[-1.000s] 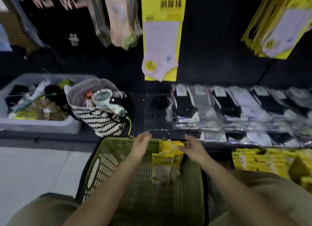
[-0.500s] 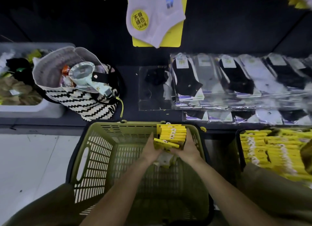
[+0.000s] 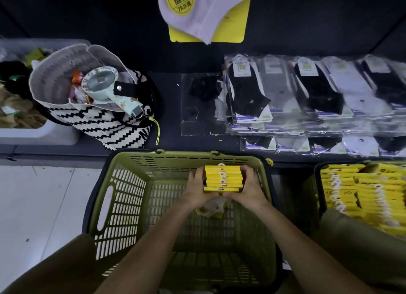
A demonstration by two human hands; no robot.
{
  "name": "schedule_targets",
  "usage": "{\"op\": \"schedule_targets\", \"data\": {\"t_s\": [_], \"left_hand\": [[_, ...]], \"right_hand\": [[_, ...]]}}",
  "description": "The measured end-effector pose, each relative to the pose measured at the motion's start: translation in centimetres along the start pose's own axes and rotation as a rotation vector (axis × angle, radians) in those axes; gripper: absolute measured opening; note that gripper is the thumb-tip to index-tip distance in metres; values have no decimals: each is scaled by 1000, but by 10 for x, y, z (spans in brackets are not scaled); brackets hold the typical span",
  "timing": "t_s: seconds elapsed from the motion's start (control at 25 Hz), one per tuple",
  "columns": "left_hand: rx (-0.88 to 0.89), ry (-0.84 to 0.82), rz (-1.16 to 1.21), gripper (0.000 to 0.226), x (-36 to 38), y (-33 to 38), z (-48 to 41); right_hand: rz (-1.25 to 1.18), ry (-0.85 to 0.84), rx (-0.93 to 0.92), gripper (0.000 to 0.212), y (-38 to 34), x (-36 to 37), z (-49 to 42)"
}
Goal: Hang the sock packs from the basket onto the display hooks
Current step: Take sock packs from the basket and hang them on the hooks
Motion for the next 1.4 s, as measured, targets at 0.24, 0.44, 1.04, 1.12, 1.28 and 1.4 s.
{"op": "schedule_targets", "data": {"t_s": [0.24,0.44,1.04,1.12,1.28,1.4], "left_hand": [[104,-31,42,75,9,-1,10],[135,-50,90,75,9,-22,26],[184,197,586,50,-93,68,76],[232,173,652,60,-103,88,93],[311,167,727,78,-126,126,115],[374,185,766,78,-143,150,129]], "right_hand": [[-51,-57,-26,94,4,14,13],[-23,-102,-105,100,0,27,25],[-380,130,-239,41,-121,-33,46],[-403,153,-288,33,-144,-52,58],[-504,96,-425,18,-188,-80,84],[-513,112,-517,14,-219,-103,102]]}}
Point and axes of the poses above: each hand's wrist, its own z-axis away from the middle knuckle, its own x-axis out of the palm, y = z × x, the point moved 7 cm from there along -z, towards the middle knuckle, and after that the axes turned 1 degree about -z, right-handed, at the moved point
